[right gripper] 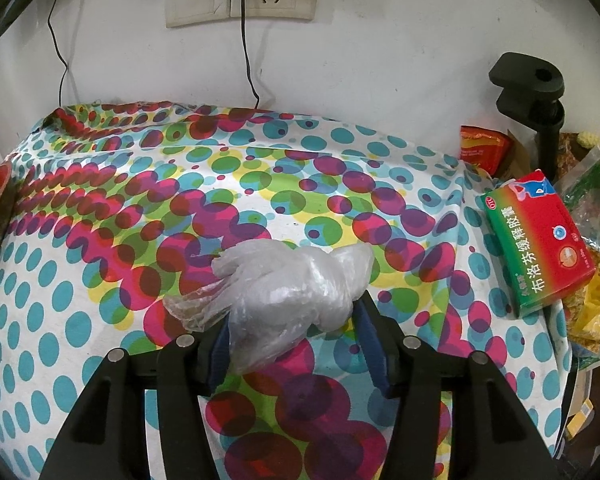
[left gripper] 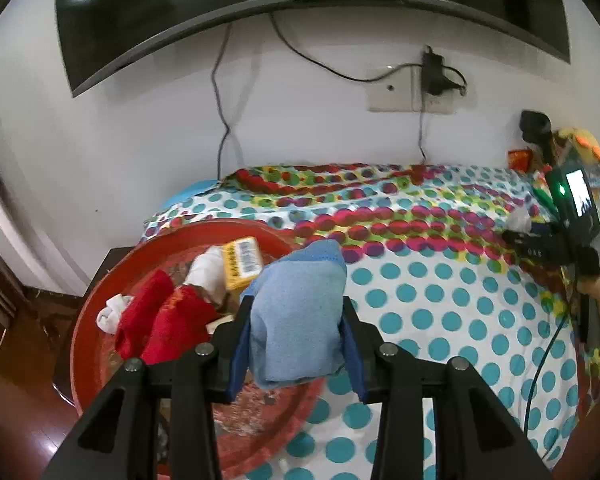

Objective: Organize objects
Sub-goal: 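Carry the light blue sock onto the red tray with the left tool, then open the left tool to release the light blue sock on the tray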

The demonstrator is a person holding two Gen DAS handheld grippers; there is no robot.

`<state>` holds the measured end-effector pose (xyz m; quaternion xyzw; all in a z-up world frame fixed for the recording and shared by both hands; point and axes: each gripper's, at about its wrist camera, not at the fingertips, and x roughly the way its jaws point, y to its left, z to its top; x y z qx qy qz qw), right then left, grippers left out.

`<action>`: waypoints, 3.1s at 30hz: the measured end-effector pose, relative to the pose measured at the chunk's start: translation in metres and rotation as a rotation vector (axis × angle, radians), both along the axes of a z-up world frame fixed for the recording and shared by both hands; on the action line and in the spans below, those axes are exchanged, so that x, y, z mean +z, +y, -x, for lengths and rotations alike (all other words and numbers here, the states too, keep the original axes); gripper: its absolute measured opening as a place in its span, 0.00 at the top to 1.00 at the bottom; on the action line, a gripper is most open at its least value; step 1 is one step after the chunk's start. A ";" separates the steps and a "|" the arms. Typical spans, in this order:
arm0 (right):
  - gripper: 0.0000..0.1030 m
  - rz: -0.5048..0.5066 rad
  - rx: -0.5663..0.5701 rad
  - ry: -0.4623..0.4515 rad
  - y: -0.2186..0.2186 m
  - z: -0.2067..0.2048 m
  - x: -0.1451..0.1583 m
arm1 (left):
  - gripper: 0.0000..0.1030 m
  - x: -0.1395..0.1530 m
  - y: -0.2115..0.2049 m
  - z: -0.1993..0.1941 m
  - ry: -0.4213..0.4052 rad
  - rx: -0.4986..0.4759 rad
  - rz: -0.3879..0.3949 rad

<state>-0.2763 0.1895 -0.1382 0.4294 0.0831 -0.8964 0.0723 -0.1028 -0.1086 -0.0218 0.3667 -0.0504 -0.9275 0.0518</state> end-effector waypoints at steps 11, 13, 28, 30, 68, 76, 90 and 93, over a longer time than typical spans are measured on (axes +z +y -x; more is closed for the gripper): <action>0.49 -0.029 0.000 0.006 -0.003 0.000 0.003 | 0.61 -0.012 -0.046 0.008 -0.057 0.112 -0.051; 0.49 -0.030 0.000 0.007 -0.003 0.000 0.003 | 0.61 -0.013 -0.053 0.009 -0.064 0.128 -0.056; 0.47 -0.021 -0.006 0.003 -0.001 0.000 0.001 | 0.60 -0.022 -0.116 0.012 -0.091 0.277 -0.066; 0.47 -0.022 -0.007 0.004 -0.001 0.000 0.001 | 0.60 -0.024 -0.123 0.012 -0.096 0.289 -0.076; 0.46 -0.049 -0.013 0.014 -0.005 -0.002 0.002 | 0.49 -0.023 -0.154 0.010 -0.071 0.340 -0.074; 0.63 -0.074 0.000 0.028 -0.018 -0.008 0.001 | 0.41 -0.019 -0.139 0.010 -0.041 0.316 -0.013; 0.70 0.006 -0.026 0.030 -0.038 -0.036 0.029 | 0.40 -0.024 -0.117 0.013 -0.060 0.240 0.016; 0.70 0.031 0.010 0.039 -0.057 -0.046 0.042 | 0.40 -0.020 -0.112 0.011 -0.051 0.227 0.022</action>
